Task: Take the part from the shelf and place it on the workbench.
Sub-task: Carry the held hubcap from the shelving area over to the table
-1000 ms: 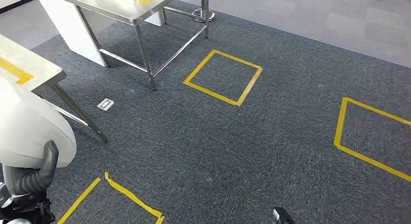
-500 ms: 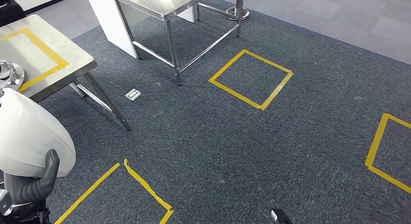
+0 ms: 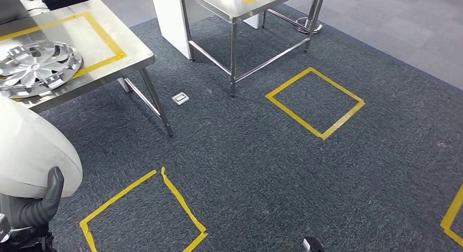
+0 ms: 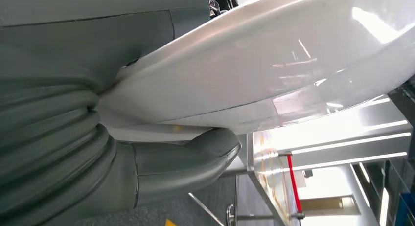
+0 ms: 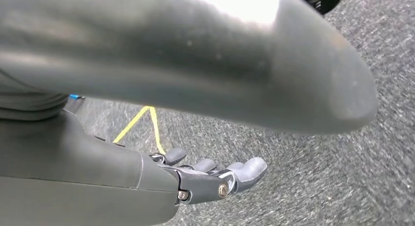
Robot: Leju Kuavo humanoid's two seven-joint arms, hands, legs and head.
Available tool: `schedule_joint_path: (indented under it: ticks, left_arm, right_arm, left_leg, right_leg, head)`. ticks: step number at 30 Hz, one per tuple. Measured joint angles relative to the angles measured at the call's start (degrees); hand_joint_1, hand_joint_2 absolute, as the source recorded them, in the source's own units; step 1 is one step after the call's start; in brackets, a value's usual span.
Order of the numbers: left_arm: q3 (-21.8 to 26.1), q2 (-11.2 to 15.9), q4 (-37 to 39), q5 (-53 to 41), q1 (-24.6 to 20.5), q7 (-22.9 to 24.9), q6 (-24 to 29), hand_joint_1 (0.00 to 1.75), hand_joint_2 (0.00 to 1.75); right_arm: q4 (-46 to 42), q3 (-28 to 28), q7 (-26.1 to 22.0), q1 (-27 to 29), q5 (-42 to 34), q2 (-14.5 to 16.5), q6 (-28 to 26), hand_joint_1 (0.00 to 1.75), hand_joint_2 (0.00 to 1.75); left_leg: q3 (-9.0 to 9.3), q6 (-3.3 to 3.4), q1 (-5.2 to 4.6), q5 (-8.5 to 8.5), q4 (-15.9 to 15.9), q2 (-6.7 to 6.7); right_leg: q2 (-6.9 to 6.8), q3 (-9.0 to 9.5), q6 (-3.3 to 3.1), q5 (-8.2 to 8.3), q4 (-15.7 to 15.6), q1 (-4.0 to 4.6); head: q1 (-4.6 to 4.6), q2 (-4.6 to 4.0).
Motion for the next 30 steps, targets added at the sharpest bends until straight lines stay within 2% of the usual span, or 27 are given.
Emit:
schedule_joint_path:
  ticks: [1, 3, 4, 5, 7, 8, 9, 10, 11, 12, 13, 14, 15, 16, 18, 19, 20, 21, 23, 24, 25, 27, 28, 29, 30]
  left_arm:
    - [0.0, 0.0, 0.1, 0.1, 0.0, -0.1, 0.0, 1.75, 1.75]
    - [0.0, 0.0, 0.1, 0.3, -0.1, -0.2, 0.0, 1.75, 1.75]
    - [0.0, 0.0, 0.2, 0.3, -0.1, -0.2, 0.0, 1.75, 1.75]
    - [0.1, 0.1, 0.2, 0.3, -0.1, -0.3, 0.0, 1.75, 1.75]
    - [0.1, 0.2, 0.2, 0.4, -0.1, -0.3, 0.1, 1.75, 1.75]
    - [0.1, 0.2, 0.2, 0.4, 0.0, -0.4, 0.1, 1.75, 1.75]
    - [0.2, 0.3, 0.2, 0.4, -0.1, -0.4, 0.1, 1.75, 1.75]
    - [0.2, 0.3, 0.3, 0.4, -0.2, -0.4, 0.1, 1.75, 1.75]
    - [0.2, 0.4, 0.4, 0.4, -0.4, -0.5, 0.1, 1.75, 1.75]
    - [0.2, 0.4, 0.5, 0.4, -0.5, -0.5, 0.2, 1.75, 1.75]
    - [0.2, 0.3, 0.6, 0.4, -0.6, -0.5, 0.2, 1.75, 1.75]
    - [0.2, 0.3, 0.7, 0.4, -0.5, -0.4, 0.2, 1.75, 1.75]
    - [0.2, 0.3, 0.8, 0.4, -0.5, -0.4, 0.3, 1.75, 1.75]
    - [0.2, 0.3, 0.9, 0.4, -0.5, -0.4, 0.3, 1.75, 1.75]
    - [0.2, 0.3, 0.8, 0.4, -0.5, -0.4, 0.5, 1.75, 1.75]
    - [0.2, 0.3, 0.7, 0.4, -0.4, -0.4, 0.6, 1.75, 1.75]
    - [0.2, 0.3, 0.7, 0.4, -0.3, -0.4, 0.8, 1.75, 1.75]
    - [0.4, 0.3, 0.6, 0.4, -0.2, -0.4, 0.9, 1.75, 1.75]
    - [0.7, 0.3, 0.4, 0.5, 0.3, -0.4, 1.1, 1.75, 1.75]
    - [0.9, 0.3, 0.2, 0.5, 0.5, -0.4, 1.1, 1.75, 1.75]
    - [1.0, 0.3, 0.0, 0.5, 0.6, -0.4, 1.2, 1.75, 1.75]
    - [1.1, 0.3, -0.2, 0.5, 0.7, -0.5, 1.2, 1.75, 1.75]
    - [1.1, 0.3, -0.2, 0.5, 0.8, -0.5, 1.3, 1.75, 1.75]
    - [1.1, 0.3, -0.2, 0.5, 0.9, -0.5, 1.3, 1.75, 1.75]
    - [1.1, 0.3, -0.2, 0.5, 1.1, -0.4, 1.4, 1.75, 1.75]
  right_arm:
    - [0.0, 0.0, 0.0, 0.0, 0.0, 0.0, 0.0, 0.0, 0.0]
    - [0.0, 0.0, -0.1, -0.1, 0.1, -0.1, 0.0, 0.0, 0.0]
    - [0.0, 0.0, -0.1, -0.1, 0.2, -0.1, 0.0, 0.0, 0.0]
    - [0.0, 0.0, -0.1, -0.1, 0.2, -0.1, 0.0, 0.0, 0.0]
    - [0.0, 0.0, -0.1, -0.1, 0.3, -0.1, 0.0, 0.0, 0.0]
    - [0.0, 0.0, -0.1, -0.1, 0.3, -0.1, 0.0, 0.0, 0.0]
    - [0.0, 0.0, -0.1, -0.2, 0.3, -0.1, 0.0, 0.0, 0.0]
    - [0.0, 0.0, -0.1, -0.2, 0.4, -0.1, 0.0, 0.0, 0.0]
    - [0.0, 0.0, -0.1, -0.1, 0.4, -0.1, -0.1, 0.0, 0.0]
    - [0.0, 0.0, 0.0, 0.0, 0.4, -0.2, -0.1, 0.0, 0.0]
    - [0.0, 0.0, 0.1, 0.1, 0.5, -0.2, -0.1, 0.0, 0.0]
    - [0.0, 0.0, 0.2, 0.1, 0.5, -0.2, -0.1, 0.0, 0.0]
    - [0.0, 0.0, 0.3, 0.1, 0.5, -0.2, -0.1, 0.0, 0.0]
    - [0.0, 0.0, 0.5, 0.1, 0.6, -0.2, -0.1, 0.0, 0.0]
    - [0.0, 0.0, 0.7, 0.0, 0.6, -0.2, -0.1, 0.0, 0.0]
    - [0.0, 0.0, 0.7, 0.0, 0.6, -0.2, -0.1, 0.0, 0.0]
    - [0.0, 0.0, 0.7, 0.0, 0.6, -0.2, -0.1, 0.0, 0.0]
    - [0.0, 0.0, 0.6, 0.0, 0.6, -0.2, -0.1, 0.0, 0.0]
    - [0.0, 0.0, 0.6, -0.1, 0.8, -0.3, -0.1, 0.0, 0.0]
    - [0.0, 0.0, 0.5, -0.2, 0.9, -0.3, 0.0, 0.0, 0.0]
    - [0.0, 0.0, 0.4, -0.2, 1.0, -0.3, 0.1, 0.0, 0.0]
    - [0.0, 0.0, 0.3, -0.1, 1.2, -0.3, 0.2, 0.0, 0.0]
    - [0.0, 0.0, 0.2, 0.0, 1.3, -0.3, 0.2, 0.0, 0.0]
    - [0.0, 0.0, 0.1, 0.1, 1.4, -0.4, 0.2, 0.0, 0.0]
    - [0.0, 0.0, 0.1, 0.2, 1.6, -0.4, 0.2, 0.0, 0.0]
  left_leg:
    - [-0.02, -0.11, 0.07, -0.07, 0.2, -0.76]
    - [-0.22, -0.63, 0.12, -0.33, 0.7, -2.18]
    - [-0.44, -1.0, 0.1, -0.41, 0.9, -2.8]
    - [-0.68, -1.41, 0.09, -0.41, 1.0, -3.38]
    - [-1.04, -2.26, 0.21, -0.15, 0.7, -4.44]
    - [-1.2, -2.59, 0.24, -0.2, 0.8, -3.9]
    - [-1.66, -2.87, 0.21, -0.75, 1.6, -2.58]
    - [-2.67, -3.06, 0.15, -1.98, 3.6, -0.8]
    - [-4.14, -3.21, 0.11, -3.72, 6.8, 1.11]
    - [-6.06, -3.36, 0.12, -5.65, 10.8, 2.17]
    - [-7.8, -3.48, 0.15, -7.09, 14.5, 2.6]
    - [-8.79, -3.53, 0.17, -7.57, 16.6, 2.75]
    - [-8.71, -3.5, 0.17, -6.97, 16.7, 2.86]
    - [-7.35, -3.4, 0.15, -5.41, 14.3, 3.14]
    - [-2.96, -2.84, -0.14, -2.02, 6.2, 5.1]
    - [-1.36, -2.43, -0.34, -1.06, 3.1, 5.97]
    - [-0.58, -2.04, -0.53, -0.72, 1.3, 6.52]
    - [-0.57, -1.67, -0.7, -0.83, 0.9, 6.38]
    - [-0.51, -1.01, -0.55, -0.5, 0.6, 5.05]
    - [-0.33, -0.65, -0.39, -0.3, 0.3, 4.44]
    - [-0.13, -0.33, -0.2, -0.07, 0.1, 3.86]
    - [-0.11, 0.06, 0.0, 0.16, -0.1, 2.68]
    - [-0.21, 0.13, 0.01, 0.19, 0.0, 1.99]
    - [-0.27, 0.14, 0.01, 0.19, 0.0, 1.23]
    - [-0.3, 0.13, 0.01, 0.19, 0.1, 0.45]
  right_leg:
    - [0.34, 1.23, 0.0, 2.13, -3.0, -0.14]
    - [2.76, 4.76, 0.0, 5.7, -10.9, -0.48]
    - [3.72, 5.88, -0.1, 6.49, -13.5, -0.6]
    - [4.31, 6.35, -0.29, 6.58, -14.6, -0.57]
    - [3.18, 6.38, -1.08, 6.63, -14.7, -0.41]
    - [2.53, 6.47, -1.52, 6.76, -14.9, -0.37]
    - [1.82, 6.56, -2.0, 6.88, -15.2, -0.39]
    - [1.09, 6.63, -2.36, 6.96, -15.4, -0.42]
    - [0.36, 6.66, -2.62, 6.95, -15.4, -0.33]
    - [-0.43, 6.65, -2.79, 6.88, -15.4, -0.23]
    - [-1.22, 6.64, -2.86, 6.84, -15.4, -0.14]
    - [-2.01, 6.65, -2.91, 6.78, -15.4, -0.07]
    - [-2.76, 6.69, -2.9, 6.72, -15.4, -0.03]
    - [-3.46, 6.8, -2.85, 6.64, -15.4, -0.01]
    - [-4.7, 7.17, -2.55, 6.37, -15.3, 0.16]
    - [-5.25, 7.34, -2.29, 6.22, -15.3, 0.28]
    - [-5.74, 7.48, -2.0, 6.12, -15.3, 0.39]
    - [-6.25, 7.61, -1.69, 6.05, -15.4, 0.48]
    - [-6.85, 7.99, -1.01, 5.86, -15.4, 0.4]
    - [-6.02, 7.9, -0.64, 5.32, -14.8, 0.3]
    - [-4.57, 7.23, -0.3, 4.19, -13.1, 0.19]
    - [-1.28, 4.02, 0.16, 0.7, -6.5, 0.03]
    - [-0.55, 2.02, 0.27, -0.81, -2.6, 0.02]
    - [-0.3, 0.54, 0.31, -1.44, 0.0, 0.02]
    - [-0.19, -0.09, 0.28, -0.92, 0.7, 0.01]
  head:
    - [0.0, 0.0]
    - [0.05, 0.0]
    - [0.07, 0.0]
    - [0.1, 0.0]
    - [0.11, 0.0]
    - [0.1, 0.0]
    - [-0.04, 0.0]
    - [-0.19, 0.0]
    - [-0.34, 0.0]
    - [-0.46, 0.0]
    - [-0.48, 0.0]
    - [-0.48, 0.0]
    - [-0.48, 0.0]
    - [-0.48, 0.0]
    - [-0.49, 0.0]
    - [-0.46, 0.0]
    - [-0.43, 0.0]
    - [-0.4, 0.0]
    - [-0.37, 0.0]
    - [-0.33, 0.0]
    - [-0.21, 0.0]
    - [0.02, 0.0]
    - [0.09, 0.0]
    - [0.1, 0.0]
    - [0.1, 0.0]
